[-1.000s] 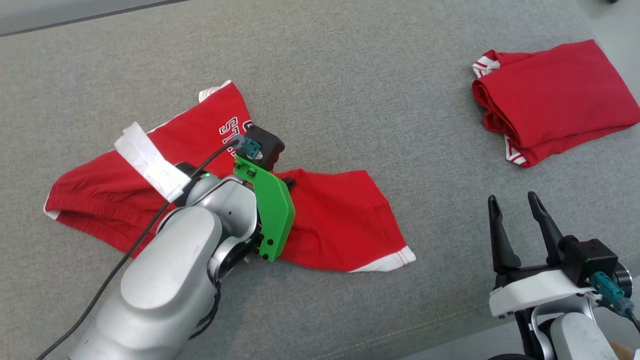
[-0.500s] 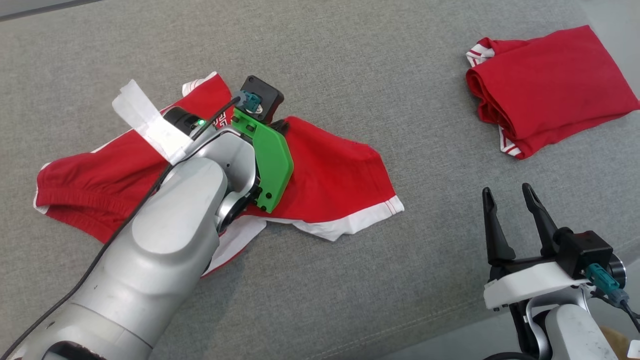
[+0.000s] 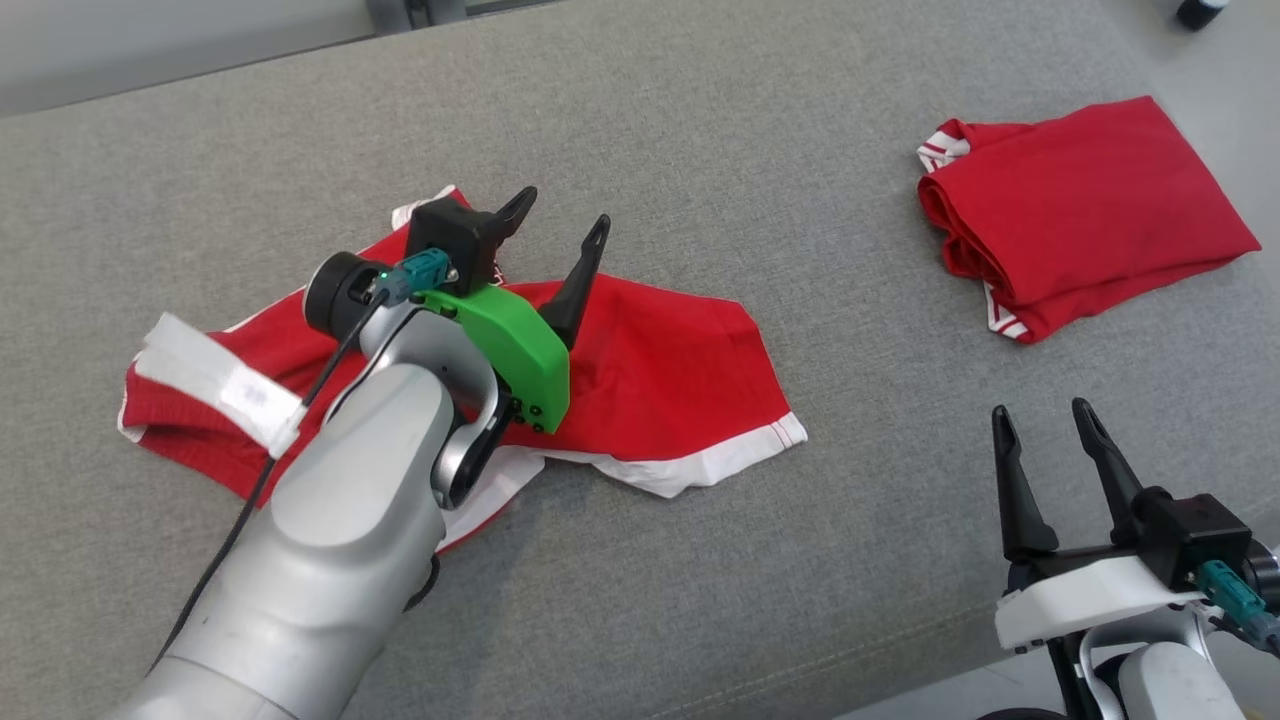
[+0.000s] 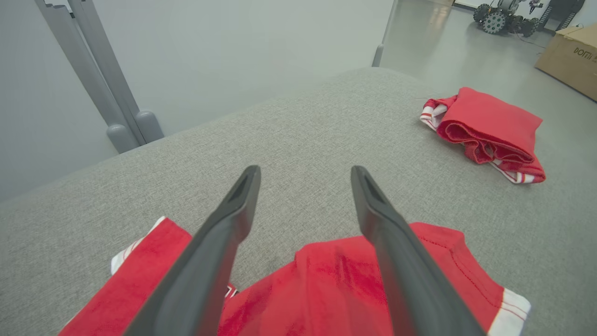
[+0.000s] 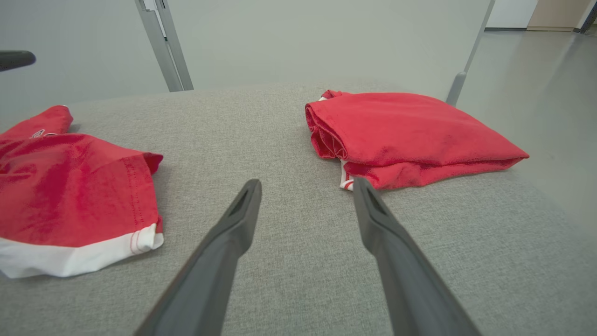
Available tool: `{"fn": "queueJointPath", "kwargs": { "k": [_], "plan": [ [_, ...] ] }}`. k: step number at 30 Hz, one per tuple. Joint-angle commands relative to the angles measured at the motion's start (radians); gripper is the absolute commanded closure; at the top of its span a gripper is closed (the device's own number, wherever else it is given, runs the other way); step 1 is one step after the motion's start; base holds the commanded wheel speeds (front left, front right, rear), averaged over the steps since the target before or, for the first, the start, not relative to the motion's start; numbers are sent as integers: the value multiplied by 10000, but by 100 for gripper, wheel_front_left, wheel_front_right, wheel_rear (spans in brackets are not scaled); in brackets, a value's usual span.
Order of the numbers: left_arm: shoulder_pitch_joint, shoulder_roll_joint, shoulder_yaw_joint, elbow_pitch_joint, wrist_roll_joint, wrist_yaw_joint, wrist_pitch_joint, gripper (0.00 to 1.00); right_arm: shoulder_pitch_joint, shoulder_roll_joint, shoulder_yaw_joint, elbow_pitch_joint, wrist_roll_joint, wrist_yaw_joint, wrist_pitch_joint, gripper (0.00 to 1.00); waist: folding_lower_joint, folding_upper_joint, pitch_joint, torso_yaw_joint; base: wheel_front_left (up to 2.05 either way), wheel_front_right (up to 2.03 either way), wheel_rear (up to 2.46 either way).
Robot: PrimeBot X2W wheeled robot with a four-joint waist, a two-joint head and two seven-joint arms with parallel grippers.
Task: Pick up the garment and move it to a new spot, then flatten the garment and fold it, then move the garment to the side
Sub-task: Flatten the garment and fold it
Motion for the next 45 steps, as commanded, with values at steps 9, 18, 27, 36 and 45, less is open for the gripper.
{"fn": "queueJointPath", "kwargs": {
  "k": [9,18,27,36,45],
  "plan": [
    [2544,1152,571,-2604,-259,1236,-1007,0,591,-450,-332,-989,-253,-16,-27,0,0,0,-1417,1293,0,0,0],
    [6060,2366,1376,-4863,-527,2678,-1738,0,1051,-706,-237,-1662,-342,-16,-25,0,0,0,-2161,2028,0,0,0],
    [8844,2533,2980,-5940,-172,3168,-1957,0,1558,-784,-367,-1340,-447,-16,-25,0,0,0,-2394,2530,0,0,0],
    [10540,1676,4964,-5923,732,1891,-1955,0,1863,-768,-264,-486,-498,-16,-25,0,0,0,-2794,2557,0,0,0],
    [10869,723,6332,-5606,1504,607,-1956,0,1959,-597,-294,-112,-468,-16,-27,0,0,0,-2907,2516,0,0,0]
  ]
}}
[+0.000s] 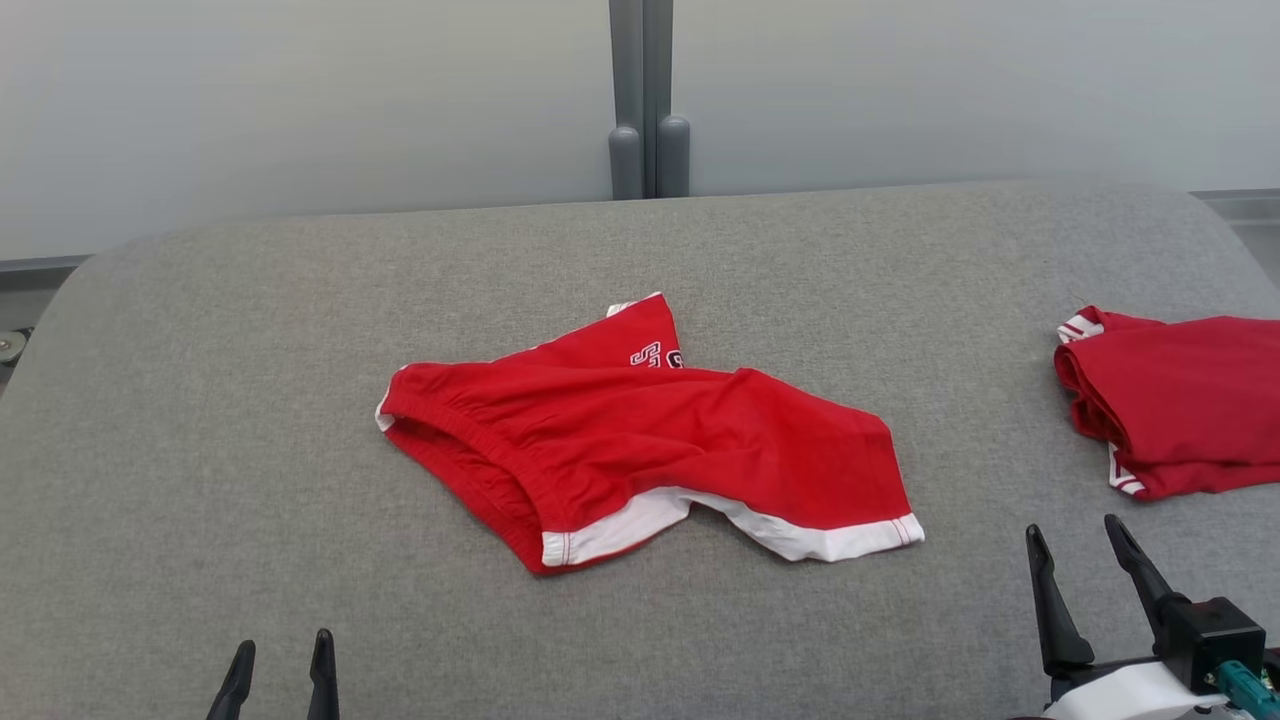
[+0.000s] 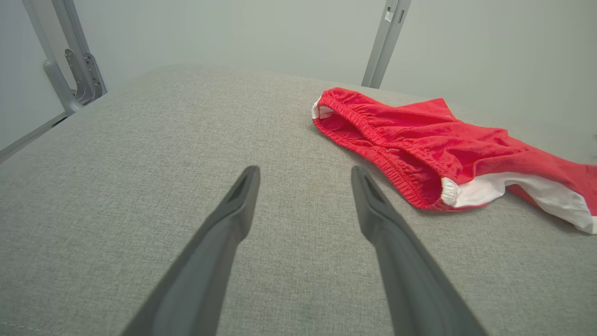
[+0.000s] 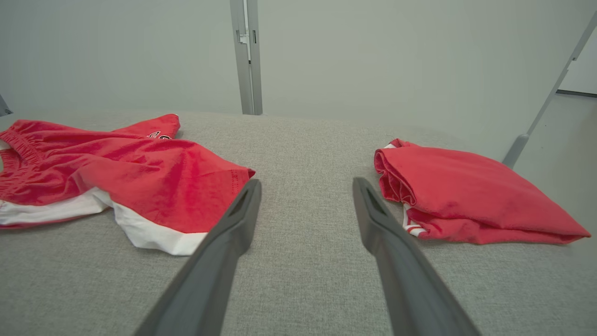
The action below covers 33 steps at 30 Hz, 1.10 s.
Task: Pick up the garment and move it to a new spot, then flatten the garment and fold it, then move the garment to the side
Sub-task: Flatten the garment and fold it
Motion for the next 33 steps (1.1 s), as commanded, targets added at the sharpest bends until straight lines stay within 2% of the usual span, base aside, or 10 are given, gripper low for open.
{"fn": "queueJointPath", "kwargs": {
  "k": [1,4,11,13,16,23,25,29,33],
  "plan": [
    [98,-78,194,40,192,-175,-25,0,68,-6,-3,37,-25,-16,-25,0,0,0,-5,-24,0,0,0],
    [40,-341,488,108,490,-426,-26,0,-37,8,33,56,-5,-16,-25,0,0,0,-1,-74,0,0,0],
    [-67,-771,868,68,942,-693,-26,0,-454,116,-21,-262,322,-16,-25,0,0,0,95,-263,0,0,0],
    [-180,-803,781,37,956,-760,-20,0,-678,-20,86,-262,427,-16,-25,0,0,0,136,-325,0,0,0],
    [-515,-607,333,46,981,-855,678,0,-1151,-487,644,450,665,-16,77,0,0,0,159,-370,0,0,0],
    [-1493,-686,-535,-42,718,-935,2950,0,-2765,-1793,2837,1514,1993,-16,2533,0,0,0,429,-425,0,0,0],
    [-1857,-771,-839,88,764,-944,3410,0,-3198,-1981,3347,1720,2348,-16,3115,0,0,0,628,-400,0,0,0],
    [-2761,-1047,-1339,479,643,-1002,3913,0,-3908,-2150,3919,2297,2737,-16,3829,0,0,0,1126,-267,0,0,0],
    [-3501,-1182,-1748,1068,624,-1031,4171,0,-4380,-1943,4215,2854,2972,-16,4003,0,0,0,1501,-205,0,0,0]
  ]
}}
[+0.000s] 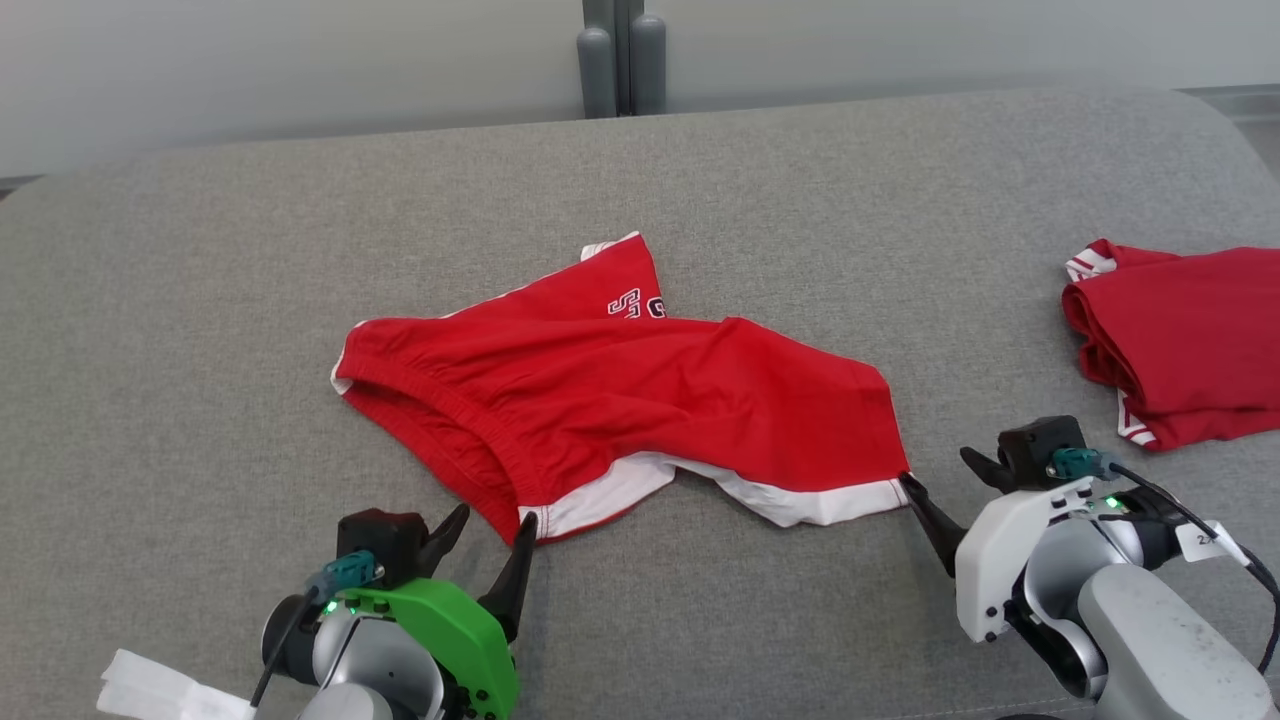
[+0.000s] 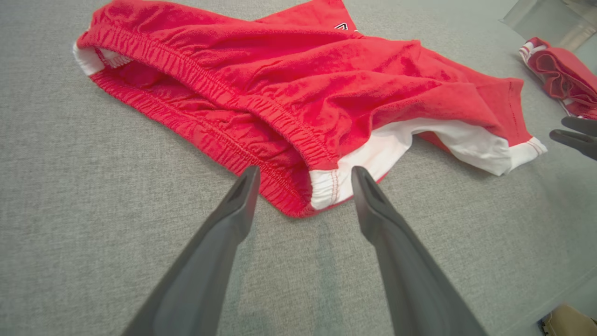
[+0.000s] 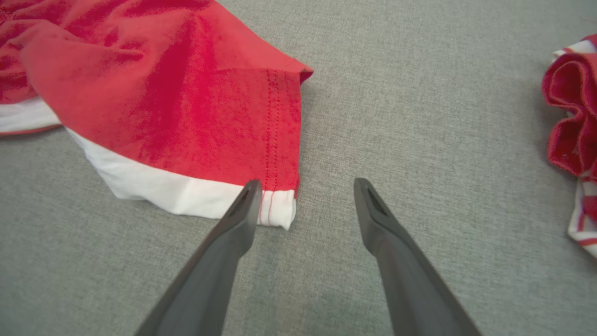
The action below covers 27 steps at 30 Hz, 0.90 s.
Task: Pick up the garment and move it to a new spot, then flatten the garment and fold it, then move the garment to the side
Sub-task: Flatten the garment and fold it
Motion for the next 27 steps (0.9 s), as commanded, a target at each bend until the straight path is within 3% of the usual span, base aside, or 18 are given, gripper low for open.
{"fn": "queueJointPath", "kwargs": {
  "k": [1,24,25,26,27],
  "plan": [
    [-339,-49,-95,214,-32,-42,-21,0,-245,120,145,218,136,-16,0,0,0,0,386,102,0,0,0],
    [-1337,-163,-927,2124,-460,-116,-556,0,-1309,489,1817,1997,1134,-13,-422,0,0,0,676,-158,0,0,0],
    [-1393,-166,-977,2170,-499,-114,-624,19,-1358,493,1951,2039,1212,-10,-402,0,0,0,689,-176,0,0,0],
    [-1432,-154,-1035,2234,-522,-117,-655,62,-1401,484,2105,2058,1288,-8,-397,54,0,0,697,-189,0,0,0],
    [-1472,-127,-1107,2268,-544,-121,-696,80,-1440,458,2285,2083,1382,-7,-351,100,0,0,696,-199,0,0,0]
  ]
}}
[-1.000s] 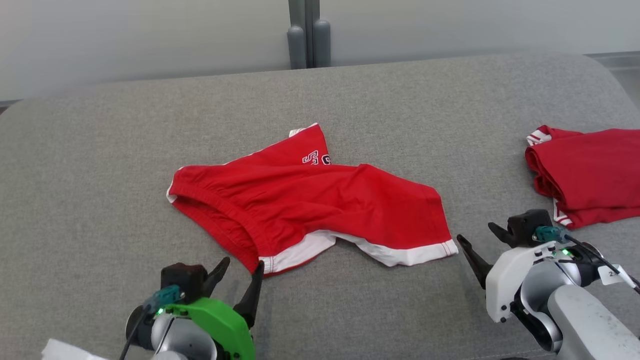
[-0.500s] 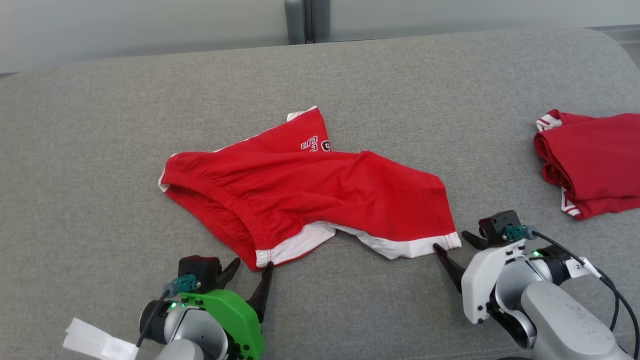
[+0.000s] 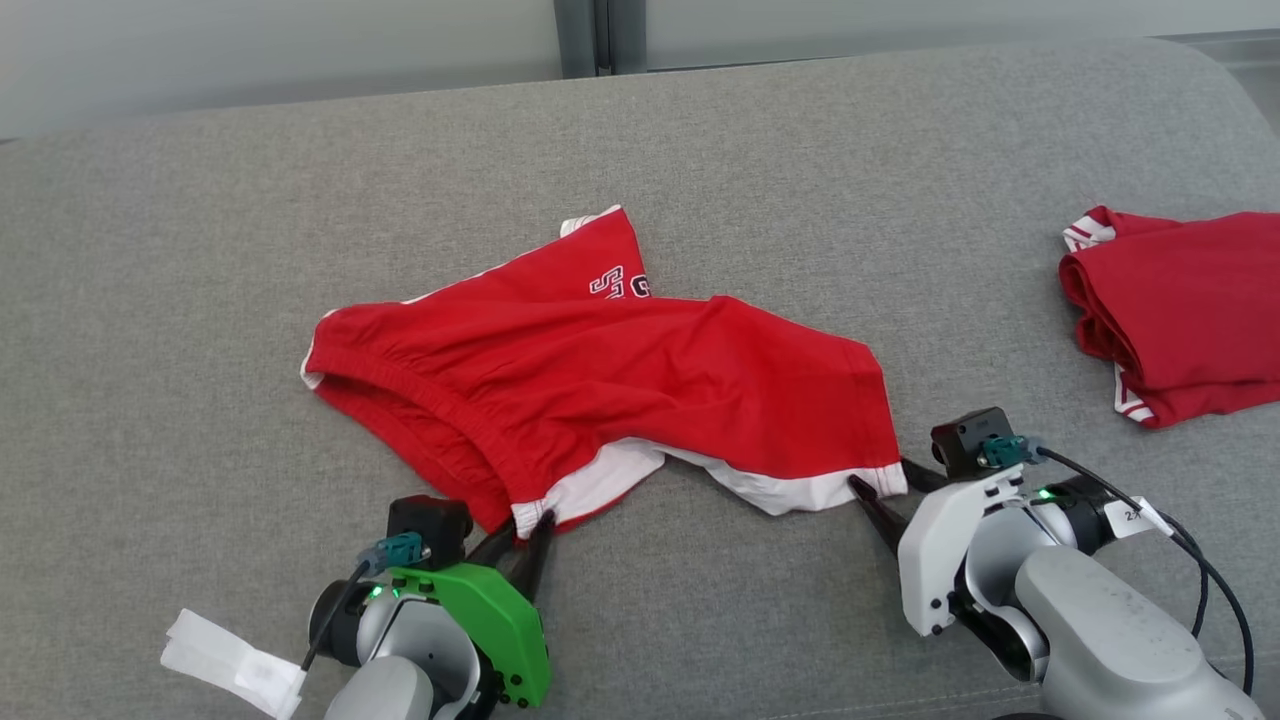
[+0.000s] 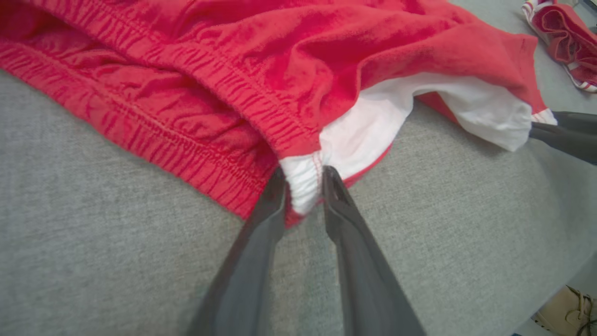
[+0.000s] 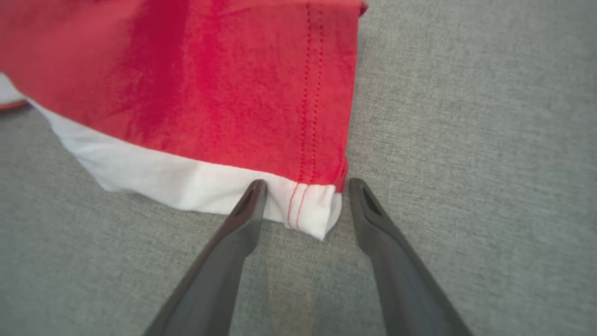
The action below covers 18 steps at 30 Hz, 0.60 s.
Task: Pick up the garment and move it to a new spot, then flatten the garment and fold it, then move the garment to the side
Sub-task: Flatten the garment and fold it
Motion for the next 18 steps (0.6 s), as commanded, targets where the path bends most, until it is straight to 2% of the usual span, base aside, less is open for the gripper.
{"fn": "queueJointPath", "kwargs": {
  "k": [1,2,6,11,14,18],
  "plan": [
    [-178,62,-34,33,-63,-42,-85,80,36,12,258,96,172,5,84,100,0,0,-8,-15,0,0,0],
    [-203,93,-75,48,-120,-45,-133,100,4,-31,330,96,340,3,14,100,0,0,-19,-28,0,0,0],
    [-148,357,-155,-174,-449,-51,-150,100,-157,-376,567,-61,929,-8,-122,100,0,0,-83,-75,0,0,0],
    [507,1035,80,-1825,-1316,-55,229,100,-145,-1216,755,-1174,2073,-4,-104,100,0,0,-148,-168,0,0,0],
    [974,1452,296,-3413,-1889,-54,758,100,94,-1876,493,-2362,3011,-4,8,100,0,0,-91,-176,0,0,0],
    [1445,1990,684,-5959,-2643,56,1725,100,313,-2750,-413,-4689,4898,0,386,100,0,0,329,-161,0,0,0]
  ]
}}
